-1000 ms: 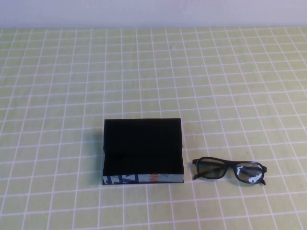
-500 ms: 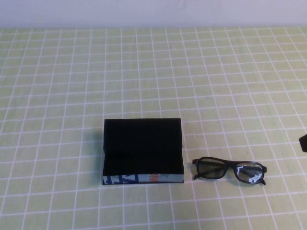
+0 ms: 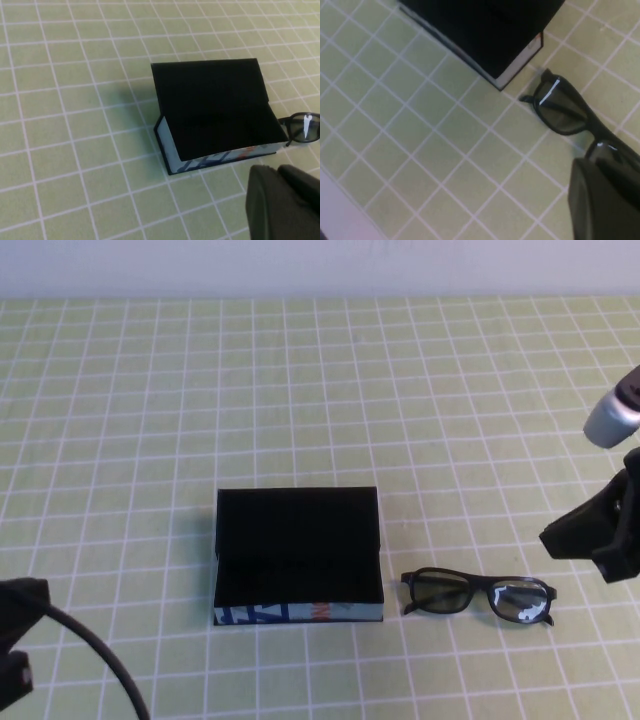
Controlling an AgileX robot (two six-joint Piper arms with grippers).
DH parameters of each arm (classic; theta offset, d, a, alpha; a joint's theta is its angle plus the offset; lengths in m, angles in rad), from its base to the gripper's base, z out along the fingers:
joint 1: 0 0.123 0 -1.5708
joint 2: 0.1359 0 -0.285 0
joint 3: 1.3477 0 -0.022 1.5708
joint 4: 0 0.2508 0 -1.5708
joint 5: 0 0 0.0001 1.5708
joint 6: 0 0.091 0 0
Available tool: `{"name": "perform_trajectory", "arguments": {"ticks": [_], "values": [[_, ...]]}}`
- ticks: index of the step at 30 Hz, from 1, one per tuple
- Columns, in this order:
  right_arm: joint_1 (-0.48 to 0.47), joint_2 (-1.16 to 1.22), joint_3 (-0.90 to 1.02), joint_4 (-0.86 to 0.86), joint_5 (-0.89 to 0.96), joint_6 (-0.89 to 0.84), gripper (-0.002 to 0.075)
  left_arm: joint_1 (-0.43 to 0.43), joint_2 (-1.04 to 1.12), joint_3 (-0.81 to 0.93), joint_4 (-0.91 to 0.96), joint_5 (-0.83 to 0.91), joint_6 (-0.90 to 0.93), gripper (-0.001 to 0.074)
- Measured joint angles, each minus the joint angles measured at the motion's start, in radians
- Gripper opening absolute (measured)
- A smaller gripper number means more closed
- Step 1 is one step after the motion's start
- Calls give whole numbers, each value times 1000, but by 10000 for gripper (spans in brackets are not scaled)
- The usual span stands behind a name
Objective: Return glasses to glasses case
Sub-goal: Pick up the glasses from the table
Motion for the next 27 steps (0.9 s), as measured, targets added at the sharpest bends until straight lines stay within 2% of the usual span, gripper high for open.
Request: {"name": "perform_trajectory", "arguments": {"ticks": [3, 6, 11, 14, 18, 27], "values": [[27, 35, -34, -71, 35, -28, 8, 0, 15, -40, 0, 18, 2, -3], [103, 70, -75, -218, 49, -2, 90, 0, 15, -64, 0, 22, 4, -3], [257, 142, -120, -420, 36, 16, 342, 0, 15, -71, 0, 39, 4, -3], [318, 182, -124, -496, -23, 16, 429, 0, 15, -71, 0, 59, 4, -3], [345, 233, -124, -550, -126, 17, 460, 0, 15, -71, 0, 82, 4, -3], [347, 357, -126, -557, -247, 17, 467, 0, 15, -71, 0, 90, 4, -3]]}}
